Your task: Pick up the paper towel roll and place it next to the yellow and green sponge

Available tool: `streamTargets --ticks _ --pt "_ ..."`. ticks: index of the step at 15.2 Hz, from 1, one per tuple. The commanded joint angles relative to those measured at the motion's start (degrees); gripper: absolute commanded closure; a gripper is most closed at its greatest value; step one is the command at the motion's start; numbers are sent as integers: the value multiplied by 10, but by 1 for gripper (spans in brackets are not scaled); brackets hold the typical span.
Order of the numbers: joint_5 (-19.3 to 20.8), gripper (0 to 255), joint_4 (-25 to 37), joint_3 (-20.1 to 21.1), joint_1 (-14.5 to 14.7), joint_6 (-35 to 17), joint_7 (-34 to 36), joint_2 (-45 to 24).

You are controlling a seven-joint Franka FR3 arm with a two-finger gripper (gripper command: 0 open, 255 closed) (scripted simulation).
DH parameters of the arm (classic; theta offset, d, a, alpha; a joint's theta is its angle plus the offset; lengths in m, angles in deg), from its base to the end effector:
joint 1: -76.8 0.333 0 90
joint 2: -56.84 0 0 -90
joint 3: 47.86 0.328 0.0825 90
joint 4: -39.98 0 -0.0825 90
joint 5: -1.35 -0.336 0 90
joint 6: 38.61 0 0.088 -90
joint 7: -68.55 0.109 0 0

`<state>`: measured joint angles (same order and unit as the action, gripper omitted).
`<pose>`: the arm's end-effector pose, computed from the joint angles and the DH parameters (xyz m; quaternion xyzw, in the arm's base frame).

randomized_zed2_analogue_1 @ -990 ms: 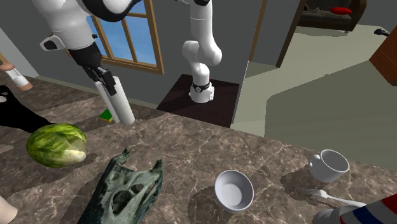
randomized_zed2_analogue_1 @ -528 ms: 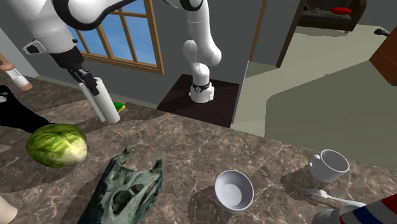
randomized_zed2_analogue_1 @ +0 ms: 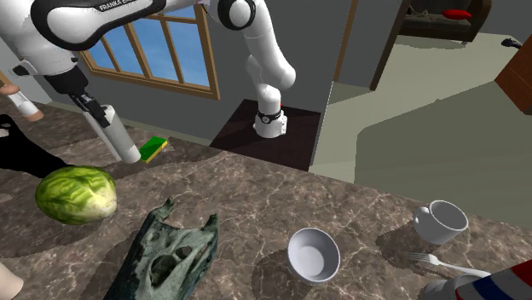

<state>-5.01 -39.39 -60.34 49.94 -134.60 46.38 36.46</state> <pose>0.4975 -0.3641 0.5256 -0.9880 0.1510 0.0159 0.0294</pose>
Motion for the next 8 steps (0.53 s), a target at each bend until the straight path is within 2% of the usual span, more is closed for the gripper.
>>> streamTargets --ticks 1,2,8 --pt "-8 255 44 -5 -19 7 -22 -39" --pt "-10 255 51 -5 -23 8 -25 -45" --pt "-10 255 3 -4 -20 -38 -28 -43"
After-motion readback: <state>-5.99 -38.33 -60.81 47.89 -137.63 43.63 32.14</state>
